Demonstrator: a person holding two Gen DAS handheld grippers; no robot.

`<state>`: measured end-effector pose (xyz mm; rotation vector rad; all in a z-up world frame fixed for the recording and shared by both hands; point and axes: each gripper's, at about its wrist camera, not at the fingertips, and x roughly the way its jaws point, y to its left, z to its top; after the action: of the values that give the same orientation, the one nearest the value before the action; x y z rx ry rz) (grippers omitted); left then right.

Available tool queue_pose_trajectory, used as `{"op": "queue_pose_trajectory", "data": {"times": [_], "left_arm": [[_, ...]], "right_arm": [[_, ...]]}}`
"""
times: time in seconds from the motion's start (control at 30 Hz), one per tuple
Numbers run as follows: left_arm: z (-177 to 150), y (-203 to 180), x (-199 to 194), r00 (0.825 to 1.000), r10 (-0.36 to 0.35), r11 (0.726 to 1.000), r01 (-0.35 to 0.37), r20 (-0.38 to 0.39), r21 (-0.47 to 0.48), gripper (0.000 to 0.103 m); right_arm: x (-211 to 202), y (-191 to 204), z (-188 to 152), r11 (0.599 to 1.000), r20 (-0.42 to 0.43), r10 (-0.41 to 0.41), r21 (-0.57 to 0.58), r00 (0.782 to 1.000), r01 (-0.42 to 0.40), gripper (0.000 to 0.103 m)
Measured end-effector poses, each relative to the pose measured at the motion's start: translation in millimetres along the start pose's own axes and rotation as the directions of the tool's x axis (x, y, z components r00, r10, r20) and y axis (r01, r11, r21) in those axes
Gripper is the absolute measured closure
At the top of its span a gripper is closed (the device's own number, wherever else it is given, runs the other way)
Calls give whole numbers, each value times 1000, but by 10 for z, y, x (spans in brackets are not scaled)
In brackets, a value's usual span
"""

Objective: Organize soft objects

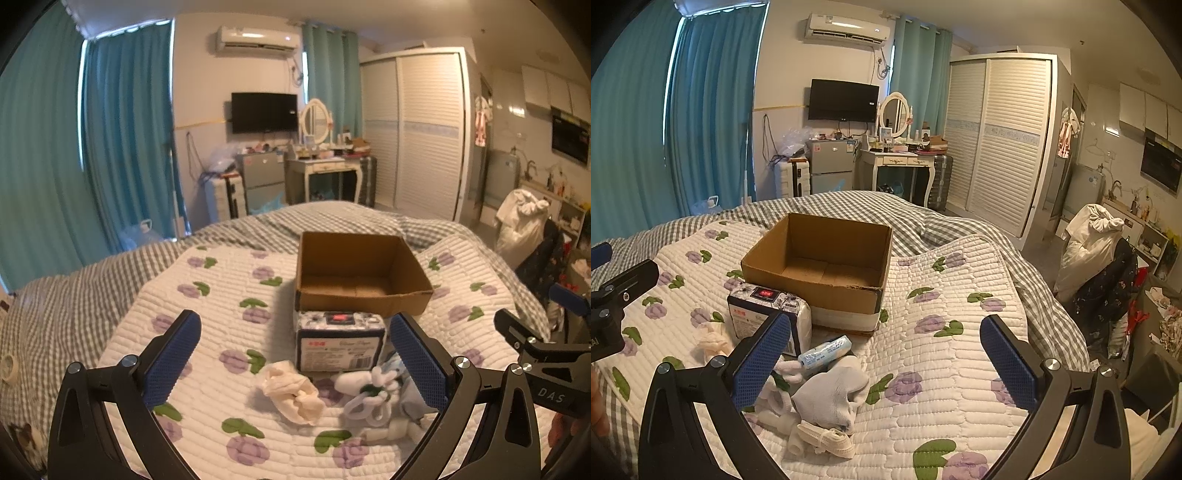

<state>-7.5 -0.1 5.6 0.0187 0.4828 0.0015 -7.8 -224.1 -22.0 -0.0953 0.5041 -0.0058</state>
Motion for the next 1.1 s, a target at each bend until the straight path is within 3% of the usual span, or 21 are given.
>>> {"op": "queue_pose_trajectory", "data": {"times": [0.4,0.57,0.8,0.97,1.1], "left_arm": [[155,-26,-264,999,-27,1000,28,31,-8,0],[120,-10,-280,1000,9,1000,-9,18,7,0],[-104,9,18,997,19,999,-17,-70,37,0],[-366,-27,341,990,3,999,3,-143,46,0],[-565,-46,590,978,2,998,10,-207,57,0]], "right_arm": [[-344,10,80,1000,21,9,-27,1000,-8,0],[-392,5,45,999,11,34,-32,999,-34,0],[-152,59,-113,997,-64,62,-40,996,-65,0],[260,158,-324,994,-171,82,-50,982,-92,1],[628,216,-506,993,-270,91,-48,959,-107,12]]}}
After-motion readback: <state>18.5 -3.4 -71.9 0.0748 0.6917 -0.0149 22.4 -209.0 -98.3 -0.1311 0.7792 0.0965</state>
